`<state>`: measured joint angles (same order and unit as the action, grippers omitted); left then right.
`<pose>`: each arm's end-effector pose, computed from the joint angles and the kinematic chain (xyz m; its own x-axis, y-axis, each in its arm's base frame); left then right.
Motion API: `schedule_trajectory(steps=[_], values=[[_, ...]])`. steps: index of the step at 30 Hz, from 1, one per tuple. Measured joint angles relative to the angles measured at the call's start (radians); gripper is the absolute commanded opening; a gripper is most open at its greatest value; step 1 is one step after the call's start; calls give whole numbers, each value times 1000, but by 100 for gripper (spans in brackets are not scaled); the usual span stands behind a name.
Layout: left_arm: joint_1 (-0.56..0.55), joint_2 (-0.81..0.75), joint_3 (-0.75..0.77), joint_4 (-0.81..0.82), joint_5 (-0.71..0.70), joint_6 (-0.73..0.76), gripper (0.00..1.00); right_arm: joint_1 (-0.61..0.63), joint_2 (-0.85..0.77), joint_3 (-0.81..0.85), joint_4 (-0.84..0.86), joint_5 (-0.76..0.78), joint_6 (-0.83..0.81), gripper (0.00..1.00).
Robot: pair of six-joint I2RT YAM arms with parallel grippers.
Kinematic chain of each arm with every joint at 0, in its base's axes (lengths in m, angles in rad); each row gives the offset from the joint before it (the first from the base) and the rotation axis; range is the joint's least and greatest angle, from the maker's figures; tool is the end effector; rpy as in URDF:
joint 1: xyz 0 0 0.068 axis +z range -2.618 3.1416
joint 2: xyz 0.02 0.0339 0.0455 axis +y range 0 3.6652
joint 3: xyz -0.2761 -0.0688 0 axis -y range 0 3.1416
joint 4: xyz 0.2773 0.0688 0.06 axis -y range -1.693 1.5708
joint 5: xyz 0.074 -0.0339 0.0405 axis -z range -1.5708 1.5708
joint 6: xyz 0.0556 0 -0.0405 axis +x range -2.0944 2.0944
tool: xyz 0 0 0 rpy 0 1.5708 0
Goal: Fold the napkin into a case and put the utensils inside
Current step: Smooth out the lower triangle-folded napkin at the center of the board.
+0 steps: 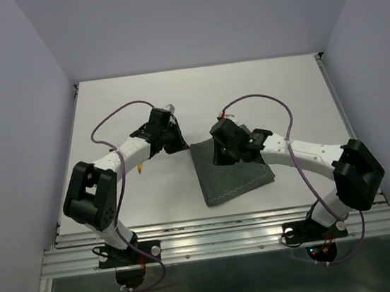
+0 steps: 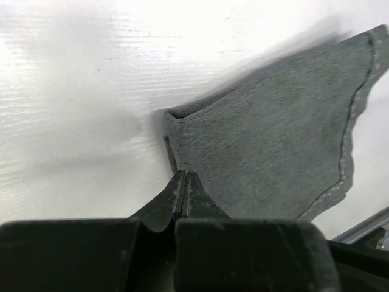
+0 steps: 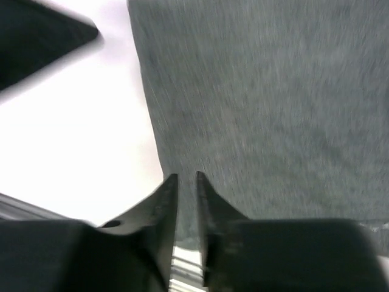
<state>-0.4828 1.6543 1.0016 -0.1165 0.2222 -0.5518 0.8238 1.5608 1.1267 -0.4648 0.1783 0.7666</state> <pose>0.3414 -0.1928 0.1787 -0.8355 -0.1394 -0.5315 0.1821 0.8424 -0.5072 0.2615 0.2678 0.2266 -0.8319 0.1064 -0.5446 -0.0972 0.9383 0.3318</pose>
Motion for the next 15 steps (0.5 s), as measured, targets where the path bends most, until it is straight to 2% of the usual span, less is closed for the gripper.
schedule_trajectory(steps=[1, 3, 8, 15], values=[[1, -20, 5, -2, 0, 0, 0, 14, -26, -34, 3, -2, 12, 13], [2, -51, 10, -1, 7, -2, 0, 43, -36, -68, 3, -3, 27, 10], [0, -58, 15, 8, 50, -6, 0, 148, -3, -112, 13, -34, 74, 8], [0, 57, 27, 22, 78, -2, 0, 186, 60, -124, 74, -62, 119, 8]])
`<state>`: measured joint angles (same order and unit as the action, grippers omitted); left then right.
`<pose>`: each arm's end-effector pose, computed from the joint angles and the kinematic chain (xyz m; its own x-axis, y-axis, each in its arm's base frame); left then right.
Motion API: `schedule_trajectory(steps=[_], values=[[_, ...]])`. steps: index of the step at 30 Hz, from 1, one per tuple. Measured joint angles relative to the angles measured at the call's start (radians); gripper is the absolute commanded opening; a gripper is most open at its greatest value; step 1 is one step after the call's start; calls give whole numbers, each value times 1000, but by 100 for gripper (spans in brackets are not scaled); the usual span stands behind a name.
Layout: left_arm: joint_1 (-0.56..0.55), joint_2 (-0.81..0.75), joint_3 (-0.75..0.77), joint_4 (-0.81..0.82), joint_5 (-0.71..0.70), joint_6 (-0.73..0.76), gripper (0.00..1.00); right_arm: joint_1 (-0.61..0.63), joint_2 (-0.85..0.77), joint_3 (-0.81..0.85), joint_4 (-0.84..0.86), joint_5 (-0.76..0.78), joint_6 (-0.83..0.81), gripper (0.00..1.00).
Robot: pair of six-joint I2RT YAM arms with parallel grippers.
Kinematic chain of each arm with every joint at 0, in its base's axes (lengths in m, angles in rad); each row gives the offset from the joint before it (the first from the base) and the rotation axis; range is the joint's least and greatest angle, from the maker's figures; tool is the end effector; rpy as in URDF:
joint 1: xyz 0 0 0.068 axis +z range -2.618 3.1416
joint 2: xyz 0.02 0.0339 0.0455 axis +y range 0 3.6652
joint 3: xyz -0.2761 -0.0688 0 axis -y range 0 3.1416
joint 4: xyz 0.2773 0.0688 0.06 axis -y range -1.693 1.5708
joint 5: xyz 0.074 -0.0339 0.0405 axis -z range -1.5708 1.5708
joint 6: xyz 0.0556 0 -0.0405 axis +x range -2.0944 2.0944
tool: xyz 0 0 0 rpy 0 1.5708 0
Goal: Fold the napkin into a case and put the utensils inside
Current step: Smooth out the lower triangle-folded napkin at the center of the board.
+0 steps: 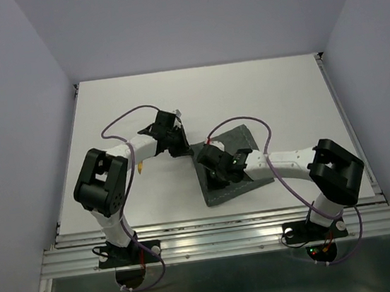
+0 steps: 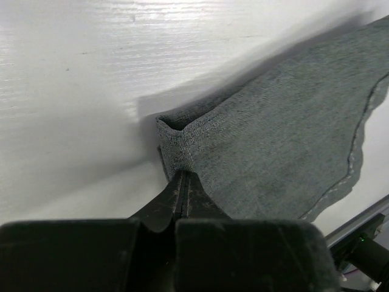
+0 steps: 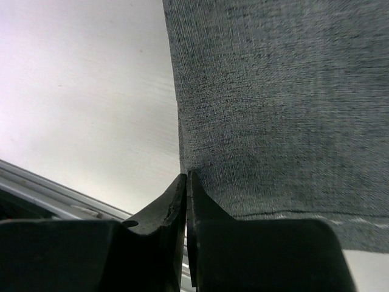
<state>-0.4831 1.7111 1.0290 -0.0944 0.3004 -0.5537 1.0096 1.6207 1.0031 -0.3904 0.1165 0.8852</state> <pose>0.3487 -0.2015 0.1696 -0.8595 -0.1163 -0.4977 0.2101 0.8073 -0.5515 0.1989 0.3043 0.1683 -0.9103 -0.0036 -0.4139 -0.1631 0.9222 0.3507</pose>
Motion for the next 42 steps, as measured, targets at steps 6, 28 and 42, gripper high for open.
schedule_trajectory(steps=[6, 28, 42], values=[[1, 108, 18, 4, 17, 5, 0, 42, 105, 0, 35, -15, 15, 8], [0, 5, 35, -11, -25, 10, 0, 120, -9, -8, 35, 37, 25, 16], [0, -188, -74, -56, -47, -6, 0, 157, 116, 2, 95, 59, 37, 23]])
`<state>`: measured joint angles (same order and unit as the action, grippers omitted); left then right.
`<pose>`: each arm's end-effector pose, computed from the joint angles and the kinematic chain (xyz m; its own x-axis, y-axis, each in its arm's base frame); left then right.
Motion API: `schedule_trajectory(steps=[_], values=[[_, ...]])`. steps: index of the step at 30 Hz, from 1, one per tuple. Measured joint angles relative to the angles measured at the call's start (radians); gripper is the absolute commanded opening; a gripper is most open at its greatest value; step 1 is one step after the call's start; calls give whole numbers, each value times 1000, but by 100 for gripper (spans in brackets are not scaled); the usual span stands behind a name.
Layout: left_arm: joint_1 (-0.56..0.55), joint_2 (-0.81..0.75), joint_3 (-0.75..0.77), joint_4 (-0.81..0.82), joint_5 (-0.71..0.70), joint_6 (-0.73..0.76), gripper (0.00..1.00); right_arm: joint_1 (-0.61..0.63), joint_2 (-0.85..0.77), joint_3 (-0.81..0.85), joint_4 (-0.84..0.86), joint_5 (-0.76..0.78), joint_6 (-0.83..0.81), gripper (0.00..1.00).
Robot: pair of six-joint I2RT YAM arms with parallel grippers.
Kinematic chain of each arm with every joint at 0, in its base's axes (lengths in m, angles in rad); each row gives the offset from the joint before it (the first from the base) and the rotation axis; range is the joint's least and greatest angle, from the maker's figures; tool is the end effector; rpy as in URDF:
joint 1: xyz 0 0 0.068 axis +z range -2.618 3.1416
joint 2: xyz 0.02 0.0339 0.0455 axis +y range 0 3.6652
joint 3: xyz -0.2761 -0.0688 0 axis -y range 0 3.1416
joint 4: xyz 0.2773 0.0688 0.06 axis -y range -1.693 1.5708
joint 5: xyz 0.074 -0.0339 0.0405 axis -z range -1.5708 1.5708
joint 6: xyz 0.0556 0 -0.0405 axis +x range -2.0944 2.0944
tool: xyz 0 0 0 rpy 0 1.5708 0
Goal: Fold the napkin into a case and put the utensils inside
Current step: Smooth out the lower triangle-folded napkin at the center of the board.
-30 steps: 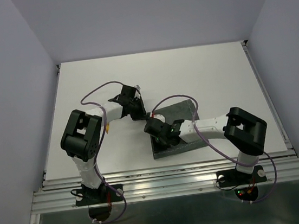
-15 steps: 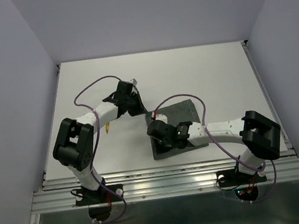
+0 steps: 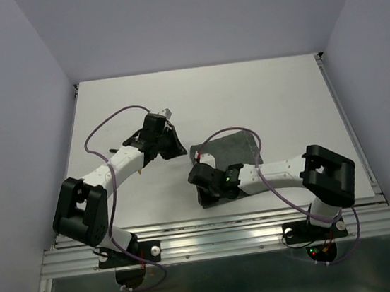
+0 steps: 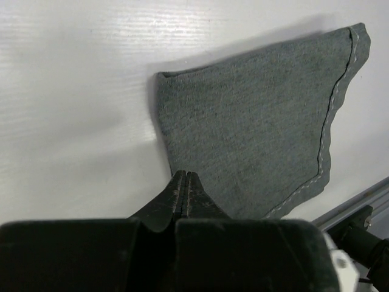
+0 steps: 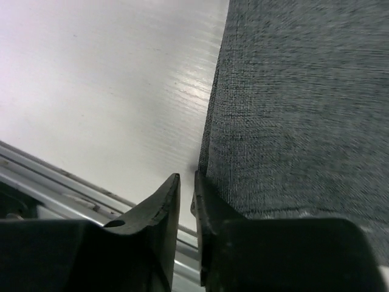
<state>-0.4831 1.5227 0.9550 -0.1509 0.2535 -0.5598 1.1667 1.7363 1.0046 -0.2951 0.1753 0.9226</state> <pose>0.3203 -0.1838 0.2066 -0.8216 -0.1495 -0.5502 0.2131 0.8145 -0.5396 0.1578 0.3442 0.1350 -0.8966 -0.1002 -0.4314 -0.2570 0.9110 0.3225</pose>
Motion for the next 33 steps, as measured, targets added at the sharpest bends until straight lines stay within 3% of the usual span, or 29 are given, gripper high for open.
schedule_trajectory(steps=[4, 8, 10, 11, 13, 19, 24, 27, 33], values=[[-2, -105, -79, -14, 2, -11, 1, -8, -141, -47, -19, 76, -24, 27], [-34, -199, -150, -27, 4, -35, 23, -82, -297, -71, -29, 112, -38, 27], [-73, -233, -184, -30, 1, -59, 32, -167, -373, -114, -37, 121, -40, 28], [-103, -248, -199, -34, -1, -72, 41, -221, -412, -147, -44, 126, -40, 31], [-162, -268, -223, -37, -11, -111, 46, -310, -470, -207, -72, 135, -42, 33], [-328, -311, -277, -37, -30, -215, 74, -532, -567, -306, -185, 115, -60, 35], [-402, -306, -326, -20, -27, -271, 70, -652, -595, -335, -233, 84, -86, 39], [-430, -287, -333, -7, -29, -291, 61, -684, -603, -335, -241, 71, -104, 39], [-480, -244, -352, 29, -26, -317, 57, -714, -609, -334, -248, 51, -129, 39]])
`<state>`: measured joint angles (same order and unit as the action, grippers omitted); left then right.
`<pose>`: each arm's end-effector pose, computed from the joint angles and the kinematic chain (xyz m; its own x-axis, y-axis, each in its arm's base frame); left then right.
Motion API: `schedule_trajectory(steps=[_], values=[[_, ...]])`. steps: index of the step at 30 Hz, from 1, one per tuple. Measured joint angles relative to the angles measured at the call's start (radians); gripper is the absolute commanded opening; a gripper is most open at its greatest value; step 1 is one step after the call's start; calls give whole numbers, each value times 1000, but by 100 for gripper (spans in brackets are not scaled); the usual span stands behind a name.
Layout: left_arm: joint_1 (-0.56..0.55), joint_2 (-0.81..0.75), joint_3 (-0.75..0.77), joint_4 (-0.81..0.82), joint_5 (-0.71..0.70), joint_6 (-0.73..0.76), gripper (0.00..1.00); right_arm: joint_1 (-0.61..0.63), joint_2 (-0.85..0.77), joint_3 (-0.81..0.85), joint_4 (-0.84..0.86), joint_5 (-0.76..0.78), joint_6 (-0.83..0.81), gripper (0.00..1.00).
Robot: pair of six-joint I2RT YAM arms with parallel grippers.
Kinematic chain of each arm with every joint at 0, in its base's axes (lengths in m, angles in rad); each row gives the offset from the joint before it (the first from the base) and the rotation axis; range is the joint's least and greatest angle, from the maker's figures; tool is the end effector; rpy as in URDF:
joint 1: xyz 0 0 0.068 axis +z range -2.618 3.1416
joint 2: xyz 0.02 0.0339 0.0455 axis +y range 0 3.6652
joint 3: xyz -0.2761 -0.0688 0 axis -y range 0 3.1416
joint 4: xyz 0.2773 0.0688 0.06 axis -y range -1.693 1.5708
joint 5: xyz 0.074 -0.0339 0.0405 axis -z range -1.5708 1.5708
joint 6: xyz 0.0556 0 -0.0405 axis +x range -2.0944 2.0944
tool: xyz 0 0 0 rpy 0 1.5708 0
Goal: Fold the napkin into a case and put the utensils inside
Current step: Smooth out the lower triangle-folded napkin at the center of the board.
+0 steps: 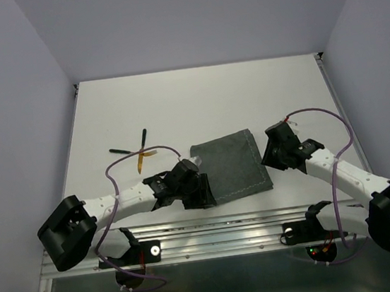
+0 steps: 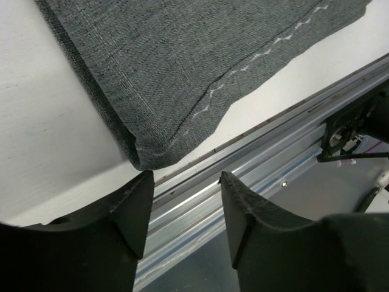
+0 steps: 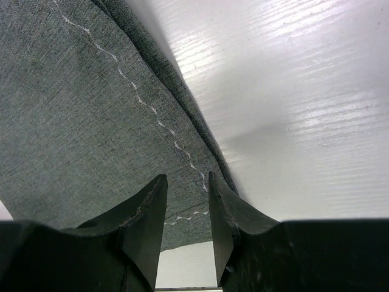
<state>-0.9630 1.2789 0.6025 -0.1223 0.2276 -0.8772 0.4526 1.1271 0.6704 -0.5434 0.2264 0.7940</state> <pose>0.1517 -0.2401 0.1593 -0.9456 0.0476 -0.3217 0.2541 0.7253 -0.6398 0.2267 0.0964 0.1866 -0.7567 0.4048 -0.5134 0.3174 0.9139 0.2528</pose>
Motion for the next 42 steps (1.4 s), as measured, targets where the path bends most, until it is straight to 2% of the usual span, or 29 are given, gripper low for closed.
schedule_trajectory(steps=[4, 14, 20, 25, 27, 28, 32, 42], values=[[-4, 31, -6, 12, -18, -13, 54, -2, 0, 0, 0, -6, -6, 39], [-5, 54, -8, 36, -74, -38, 58, -2, 2, 0, -1, -18, -13, 39], [-11, 105, 3, 47, -89, -45, 56, -2, 13, 2, -1, -21, -16, 39], [-36, 139, 25, 42, -119, -50, 36, -2, 14, 2, -2, -23, -18, 39], [-39, 148, 30, 40, -129, -51, 26, -2, 19, 2, -3, -25, -20, 39], [-39, 149, 31, 40, -131, -52, 17, -2, 20, 2, -3, -25, -20, 39], [-39, 151, 34, 32, -136, -48, 0, -2, 20, 4, -4, -25, -24, 39], [-19, 100, 24, 70, -88, -10, 0, -39, 20, 30, -12, -26, -60, 39]])
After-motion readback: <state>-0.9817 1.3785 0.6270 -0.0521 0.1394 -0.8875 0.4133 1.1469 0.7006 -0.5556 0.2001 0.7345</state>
